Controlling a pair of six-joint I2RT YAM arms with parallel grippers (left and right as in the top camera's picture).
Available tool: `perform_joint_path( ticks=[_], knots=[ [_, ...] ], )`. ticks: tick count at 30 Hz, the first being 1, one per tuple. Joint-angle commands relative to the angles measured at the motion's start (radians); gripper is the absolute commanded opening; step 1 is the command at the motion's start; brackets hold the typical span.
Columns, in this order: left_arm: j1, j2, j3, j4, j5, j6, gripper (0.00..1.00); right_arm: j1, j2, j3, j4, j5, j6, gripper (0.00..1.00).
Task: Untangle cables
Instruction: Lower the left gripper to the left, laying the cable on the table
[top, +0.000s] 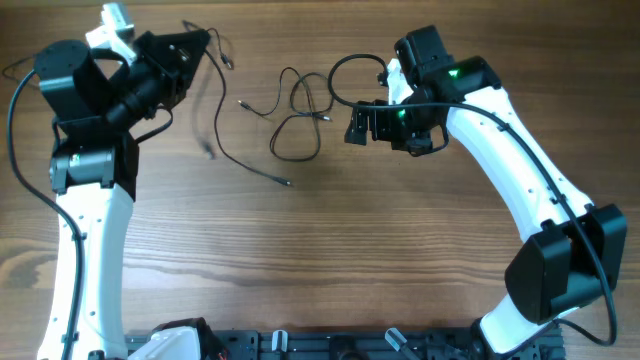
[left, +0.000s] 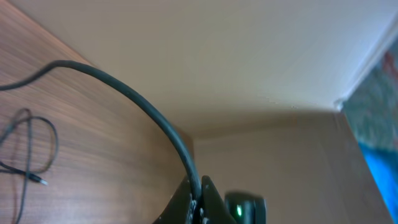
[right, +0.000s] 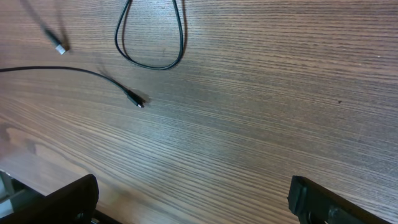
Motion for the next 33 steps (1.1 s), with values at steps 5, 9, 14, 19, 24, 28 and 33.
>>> perform_joint_path(
  ticks=[5,9,14,19,24,28,33],
  knots=[
    [-0.042,-0.015,0.006,0.013,0.076,0.076,0.04,0.004,-0.012,-0.006,0.003,-0.009,-0.013,1.0],
    [-0.05,-0.015,0.006,0.012,0.072,0.107,0.04,0.004,-0.012,-0.006,0.003,-0.009,-0.013,1.0],
    [-0.008,-0.012,0.006,-0.065,0.027,0.167,0.04,0.006,-0.012,-0.012,0.003,-0.008,-0.013,1.0],
    [0.082,0.003,0.006,-0.151,0.026,0.211,0.04,0.009,-0.01,-0.013,0.003,-0.008,-0.013,1.0],
    [0.187,0.044,0.006,-0.175,0.024,0.305,0.04,0.011,-0.01,-0.013,0.005,-0.008,-0.013,1.0],
    [0.267,0.115,0.006,-0.186,-0.019,0.334,0.04,0.011,-0.01,-0.013,0.005,-0.008,-0.012,1.0],
    [0.352,0.213,0.006,-0.191,-0.076,0.39,0.04,0.012,-0.01,-0.013,-0.002,-0.008,-0.013,1.0]
  ],
)
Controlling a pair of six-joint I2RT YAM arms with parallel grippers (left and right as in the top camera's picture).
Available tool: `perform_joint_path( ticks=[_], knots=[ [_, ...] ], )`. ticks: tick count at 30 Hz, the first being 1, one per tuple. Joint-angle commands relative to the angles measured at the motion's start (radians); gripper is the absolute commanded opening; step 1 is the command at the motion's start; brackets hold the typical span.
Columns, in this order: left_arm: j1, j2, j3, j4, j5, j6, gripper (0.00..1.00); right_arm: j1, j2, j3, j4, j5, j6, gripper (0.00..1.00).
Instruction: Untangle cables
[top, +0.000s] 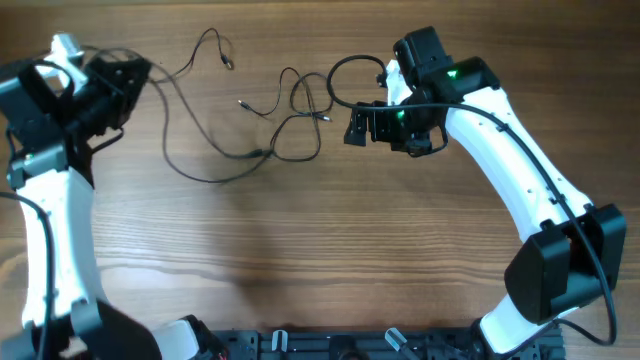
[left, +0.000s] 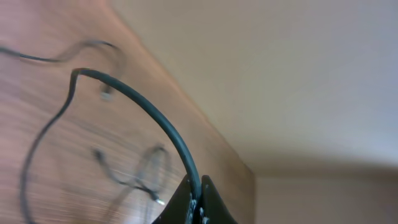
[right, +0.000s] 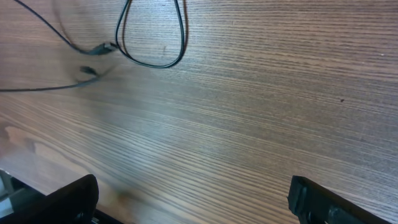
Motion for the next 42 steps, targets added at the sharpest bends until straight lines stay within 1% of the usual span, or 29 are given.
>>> perform_joint_path(
  ticks=[1,2,5,7,9,12,16,20,25,29,32,33,37,42],
  knots=[
    [0.077,0.086,0.005,-0.002,-0.086,0.08,0.04,0.006,-0.01,-0.01,-0.002,-0.008,-0.013,1.0],
    [0.095,0.104,0.005,-0.001,-0.119,0.083,0.04,0.006,-0.01,-0.01,-0.001,-0.008,-0.013,1.0],
    [0.14,0.145,0.005,0.003,-0.214,0.156,0.04,0.006,-0.01,-0.01,0.0,-0.008,-0.013,1.0],
    [0.166,0.169,0.005,0.003,-0.295,0.224,0.04,0.006,-0.01,-0.01,0.0,-0.008,-0.013,1.0],
    [0.19,0.195,0.005,0.011,-0.41,0.291,0.04,0.006,-0.01,-0.01,0.004,-0.008,-0.013,1.0],
    [0.211,0.221,0.005,0.037,-0.581,0.3,0.04,0.006,-0.01,-0.01,0.009,-0.008,-0.013,1.0],
    [0.23,0.239,0.005,0.114,-0.726,0.299,0.04,0.006,-0.01,-0.01,0.009,-0.008,-0.013,1.0],
    [0.245,0.241,0.005,0.198,-0.829,0.3,0.04,0.006,-0.01,-0.01,0.01,-0.008,-0.013,1.0],
    [0.253,0.256,0.005,0.275,-0.85,0.317,0.04,0.006,-0.01,-0.01,0.022,-0.007,-0.013,1.0],
    [0.254,0.306,0.005,0.29,-0.865,0.319,0.04,0.006,-0.01,-0.01,0.034,-0.005,-0.013,1.0],
    [0.255,0.36,0.005,0.317,-0.928,0.319,0.04,0.006,-0.01,-0.01,0.035,-0.005,-0.013,0.99],
    [0.256,0.376,0.005,0.328,-0.937,0.333,0.04,0.006,-0.01,-0.01,0.034,-0.005,-0.014,1.0],
    [0.26,0.439,0.005,0.41,-0.937,0.465,0.04,0.006,-0.01,-0.01,0.033,-0.005,-0.013,1.0],
    [0.269,0.447,0.006,0.518,-0.946,0.496,0.04,0.006,-0.01,-0.01,0.034,-0.005,-0.013,1.0]
  ],
)
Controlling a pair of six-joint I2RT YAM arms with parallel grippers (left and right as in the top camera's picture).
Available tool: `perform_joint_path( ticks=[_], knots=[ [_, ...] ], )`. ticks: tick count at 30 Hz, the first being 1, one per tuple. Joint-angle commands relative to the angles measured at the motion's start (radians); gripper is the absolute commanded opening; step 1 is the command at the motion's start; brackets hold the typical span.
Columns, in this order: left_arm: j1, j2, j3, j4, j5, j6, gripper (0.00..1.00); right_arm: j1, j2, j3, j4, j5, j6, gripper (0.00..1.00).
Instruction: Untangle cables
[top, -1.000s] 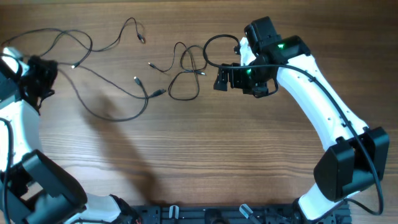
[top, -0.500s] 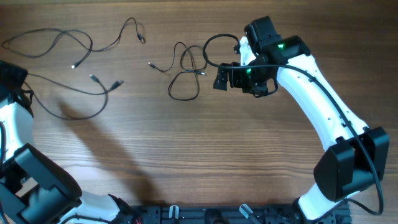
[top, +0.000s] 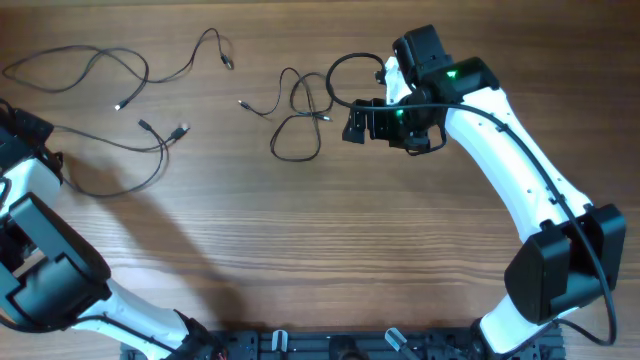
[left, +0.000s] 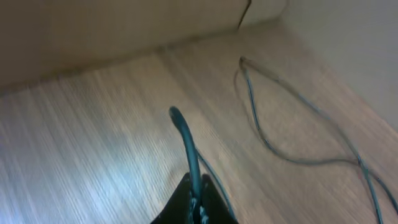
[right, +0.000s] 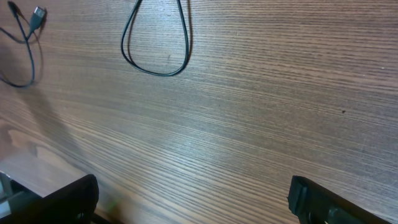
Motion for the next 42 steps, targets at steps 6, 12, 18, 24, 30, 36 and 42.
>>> perform_joint_path(
  ticks=[6,12,18,24,30,36,42],
  knots=[
    [0.017,0.003,0.013,0.166,0.003,0.074,0.04,0.006,-0.01,-0.009,0.003,-0.005,0.022,1.0],
    [0.017,0.025,0.013,0.148,0.006,0.073,0.67,0.006,-0.01,-0.009,0.0,-0.005,0.036,1.0],
    [0.017,0.045,0.012,0.044,0.006,0.069,1.0,0.007,-0.01,-0.009,0.0,-0.005,0.036,1.0],
    [0.016,0.045,0.012,-0.119,0.074,0.013,1.0,0.029,-0.01,-0.009,0.0,-0.005,0.035,1.0],
    [0.019,0.033,0.012,-0.165,0.102,0.013,1.0,0.066,-0.01,-0.009,0.0,-0.005,0.034,1.0],
    [0.02,-0.008,0.013,-0.173,-0.024,0.014,1.0,0.096,-0.01,-0.009,0.002,0.031,0.036,1.0],
    [0.045,0.031,0.012,-0.221,-0.15,0.021,0.96,0.106,-0.01,-0.009,0.003,0.041,0.035,1.0]
  ],
)
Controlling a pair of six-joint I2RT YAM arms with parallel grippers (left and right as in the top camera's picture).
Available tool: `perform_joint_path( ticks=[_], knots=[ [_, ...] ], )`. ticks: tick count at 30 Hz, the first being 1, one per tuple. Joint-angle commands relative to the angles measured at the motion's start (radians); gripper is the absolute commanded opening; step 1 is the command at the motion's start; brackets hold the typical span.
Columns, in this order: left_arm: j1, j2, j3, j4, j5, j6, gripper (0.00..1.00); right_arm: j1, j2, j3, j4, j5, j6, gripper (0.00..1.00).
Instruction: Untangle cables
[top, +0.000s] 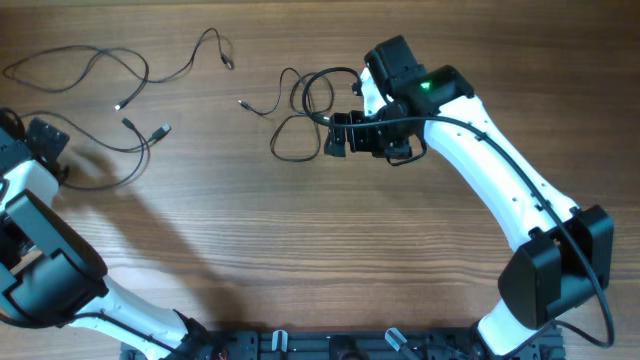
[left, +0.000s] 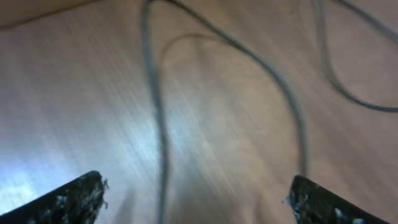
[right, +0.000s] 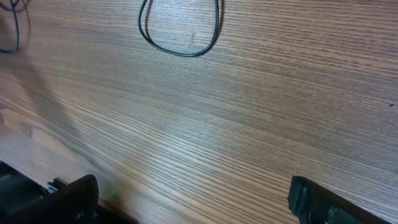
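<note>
Thin black cables lie over the wooden table. A knot of loops (top: 297, 108) sits at the top centre, and its lowest loop (right: 183, 55) shows in the right wrist view. My right gripper (top: 336, 135) (right: 196, 193) stands open just right of that knot, with nothing between its fingers. One separated cable (top: 148, 155) with a plug end (top: 163, 130) lies at the left. My left gripper (top: 48, 140) (left: 196, 193) is open at the far left edge, low over a blurred strand of that cable (left: 155, 112).
Another long thin cable (top: 100, 52) winds along the top left of the table (top: 320, 260), ending near a small plug (top: 229, 64). The right arm's own thick black lead (top: 345, 72) arches behind its wrist, close to the knot.
My left gripper was shut on a cable at the far left edge; now it is open and the cable lies on the table. My right gripper has moved left, closer to the knot.
My left gripper held a cable at the top left, one end lying near the knot. Then it was further left, the cable stretched out. Later it was at the far left edge with the cable clear of the knot. Now the cable is let go.
</note>
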Motion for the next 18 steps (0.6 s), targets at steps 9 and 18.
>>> perform_joint_path(
  ticks=[9,18],
  knots=[
    [0.065,0.122,0.009,0.113,-0.027,0.002,0.95,0.005,-0.01,-0.009,0.003,0.029,0.012,1.0],
    [0.065,0.155,0.009,0.239,0.134,-0.042,0.33,0.005,-0.01,-0.009,0.02,0.028,0.015,1.0]
  ],
)
